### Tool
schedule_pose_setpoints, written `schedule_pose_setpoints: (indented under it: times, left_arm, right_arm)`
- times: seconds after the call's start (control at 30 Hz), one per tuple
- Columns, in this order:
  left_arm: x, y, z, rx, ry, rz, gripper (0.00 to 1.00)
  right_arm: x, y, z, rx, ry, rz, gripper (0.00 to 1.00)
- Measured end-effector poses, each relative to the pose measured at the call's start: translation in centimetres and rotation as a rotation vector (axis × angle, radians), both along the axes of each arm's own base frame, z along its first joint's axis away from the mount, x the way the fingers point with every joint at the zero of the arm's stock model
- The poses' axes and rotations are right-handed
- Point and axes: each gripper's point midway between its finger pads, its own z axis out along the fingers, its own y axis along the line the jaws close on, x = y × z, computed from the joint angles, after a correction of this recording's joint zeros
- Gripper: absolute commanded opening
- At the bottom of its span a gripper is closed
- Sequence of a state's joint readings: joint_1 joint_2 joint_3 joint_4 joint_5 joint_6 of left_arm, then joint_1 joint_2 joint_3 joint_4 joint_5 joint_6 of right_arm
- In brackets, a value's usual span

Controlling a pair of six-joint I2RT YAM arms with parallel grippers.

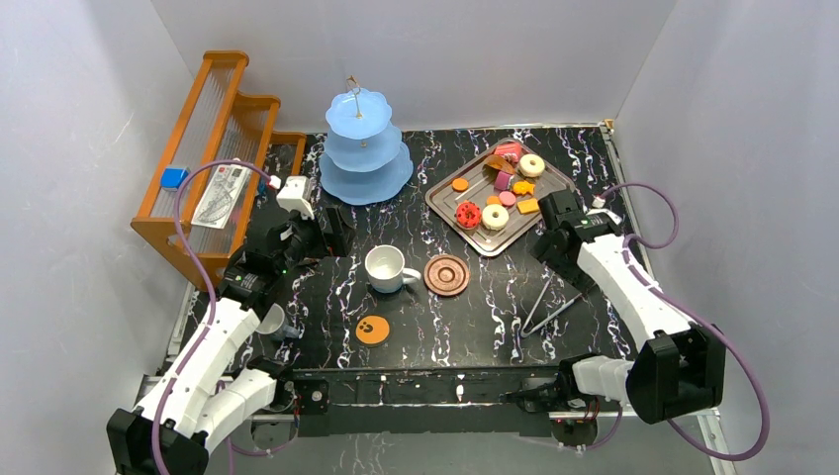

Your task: Serve the afternoon tea

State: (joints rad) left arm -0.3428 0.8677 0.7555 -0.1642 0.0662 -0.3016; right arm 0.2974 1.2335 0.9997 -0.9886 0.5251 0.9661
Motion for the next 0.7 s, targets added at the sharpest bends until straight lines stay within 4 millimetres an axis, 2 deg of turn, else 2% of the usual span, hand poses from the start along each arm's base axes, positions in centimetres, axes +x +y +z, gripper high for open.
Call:
schedule_pose_setpoints:
  times: [0.17,0.5,0.7]
  left_arm:
    - [0.0,0.1,0.0,0.008,-0.002,-0.001,0.98]
    - [-0.1,0.3,-0.2,0.026,-0.003,0.003,0.98]
    - [-0.3,0.4,-0.4,0.037,0.003,0.007,0.98]
  right_arm:
    - [-1.0,0.3,-1.8,0.053,0.035,-0.007,0.99]
    - [-3.1,-0.3,-7.1,0.134,0.069,-0.065,0.98]
    - [-2.4,0.1,-8.3,0.208,0.022,-0.079,0.98]
